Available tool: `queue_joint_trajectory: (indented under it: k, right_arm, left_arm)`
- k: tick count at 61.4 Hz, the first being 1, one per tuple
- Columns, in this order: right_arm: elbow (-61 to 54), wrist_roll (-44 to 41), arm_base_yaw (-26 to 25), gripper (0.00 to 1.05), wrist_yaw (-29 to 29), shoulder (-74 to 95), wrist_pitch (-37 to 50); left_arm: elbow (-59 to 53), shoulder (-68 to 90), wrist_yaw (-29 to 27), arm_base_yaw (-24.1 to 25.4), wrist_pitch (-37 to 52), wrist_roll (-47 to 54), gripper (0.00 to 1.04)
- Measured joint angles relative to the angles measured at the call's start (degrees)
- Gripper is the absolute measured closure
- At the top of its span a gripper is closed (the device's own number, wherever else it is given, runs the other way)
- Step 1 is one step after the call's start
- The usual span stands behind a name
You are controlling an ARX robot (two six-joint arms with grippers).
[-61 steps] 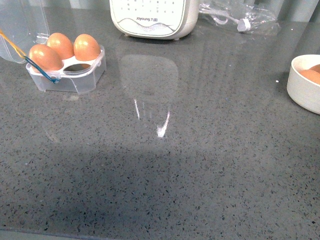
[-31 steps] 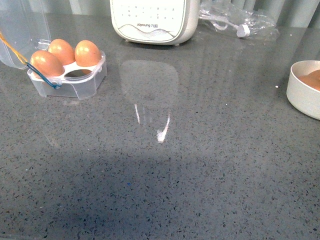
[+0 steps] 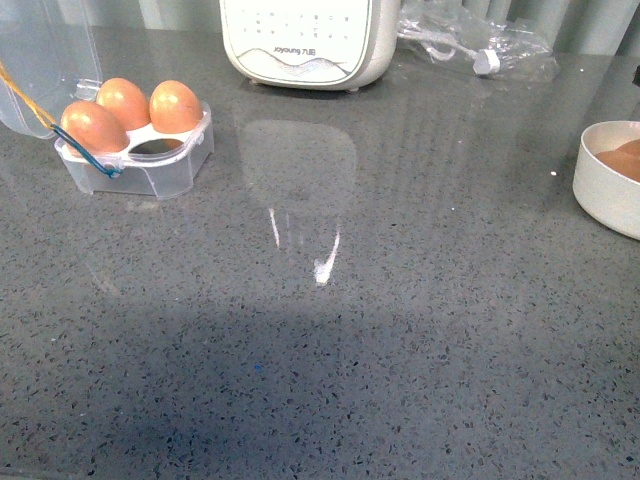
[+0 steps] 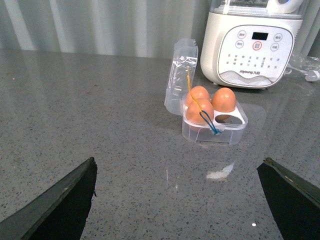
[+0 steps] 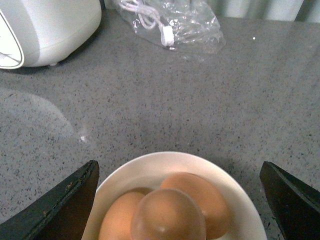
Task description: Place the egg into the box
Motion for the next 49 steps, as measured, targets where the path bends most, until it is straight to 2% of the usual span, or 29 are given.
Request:
queue_joint_trajectory:
  k: [38,41,42,47,49]
  right_arm:
    - [-2.95,-0.81,-1.14,0.07,-1.49,1.44,1.03]
    - [-3.1,-0.79,-1.25,0.11,-1.49,1.46,1.16]
    - [-3.21,-0.81,-1.31,0.16,-1.53,1.49,1.25]
    - [-3.43,-0.87,-1.46,0.25,-1.51,1.49,1.51]
    - [-3.56,-0.92,-1.57,0.32,-1.57,1.49,1.55]
  left_arm:
    - [0.0,0.0,-0.02,0.02,0.0,0.0,0.07]
    - [0.0,0.0,-0.02,0.0,0.0,0.0,0.07]
    - [0.0,0.0,0.0,0.0,0.0,0.0,0.07]
    - [0.0,0.0,-0.02,0.0,0.0,0.0,0.07]
    - [0.0,0.0,-0.02,0.0,0.0,0.0,0.07]
